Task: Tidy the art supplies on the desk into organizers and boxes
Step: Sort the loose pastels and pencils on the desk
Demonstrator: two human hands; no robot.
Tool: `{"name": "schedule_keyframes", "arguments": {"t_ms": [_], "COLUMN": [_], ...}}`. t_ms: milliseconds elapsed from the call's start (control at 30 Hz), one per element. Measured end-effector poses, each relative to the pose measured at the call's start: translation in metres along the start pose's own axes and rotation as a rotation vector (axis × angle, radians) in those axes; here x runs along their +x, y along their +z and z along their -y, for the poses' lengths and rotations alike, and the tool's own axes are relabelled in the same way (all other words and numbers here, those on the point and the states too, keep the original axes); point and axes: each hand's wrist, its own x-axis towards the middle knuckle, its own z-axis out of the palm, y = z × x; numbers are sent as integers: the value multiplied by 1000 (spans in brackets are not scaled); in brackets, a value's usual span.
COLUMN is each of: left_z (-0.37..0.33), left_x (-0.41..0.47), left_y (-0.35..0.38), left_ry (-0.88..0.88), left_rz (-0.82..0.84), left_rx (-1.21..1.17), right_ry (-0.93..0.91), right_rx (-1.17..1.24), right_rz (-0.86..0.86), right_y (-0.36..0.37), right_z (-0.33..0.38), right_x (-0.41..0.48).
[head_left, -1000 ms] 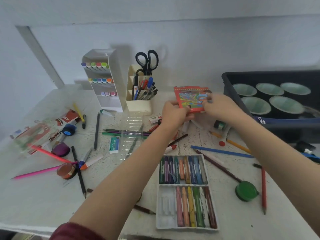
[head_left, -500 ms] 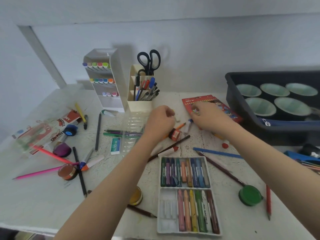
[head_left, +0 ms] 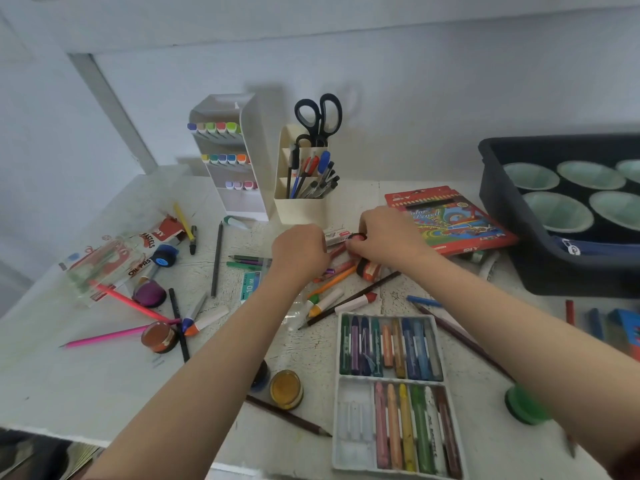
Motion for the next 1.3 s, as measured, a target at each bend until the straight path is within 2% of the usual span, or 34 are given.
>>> {"name": "schedule_keyframes", "arguments": {"t_ms": [100, 200, 267, 367, 567, 767, 967, 1167, 1300], "left_z": [0, 1, 4, 10, 25, 33, 34, 27, 15], "left_x": [3, 5, 5, 3, -12, -31, -49, -66, -88], "left_y": [1, -3, -7, -16, -35, -53, -72, -77, -70], "left_ry": [38, 56, 57, 73, -6, -123, -187, -253, -204], "left_rz": [17, 30, 14, -40, -81, -210, -246, -21, 163], "left_rx": [41, 28, 2, -48, -403, -680, -855, -999, -986], "right_ry": [-30, -210, -324, -352, -408, -500, -378, -13, 98], "right_rx": [-63, -48, -28, -6, -68, -192, -100, 643, 803], "right_rz": [-48, -137, -59, 70, 90, 66, -11, 93, 231], "right_y": [0, 0, -1, 2, 4, 1, -18, -37, -36], "right_z": [-5, -1, 6, 14, 18, 18, 12, 10, 11], "right_x": [-3, -10, -13, -16, -13, -14, -28, -77, -118]}}
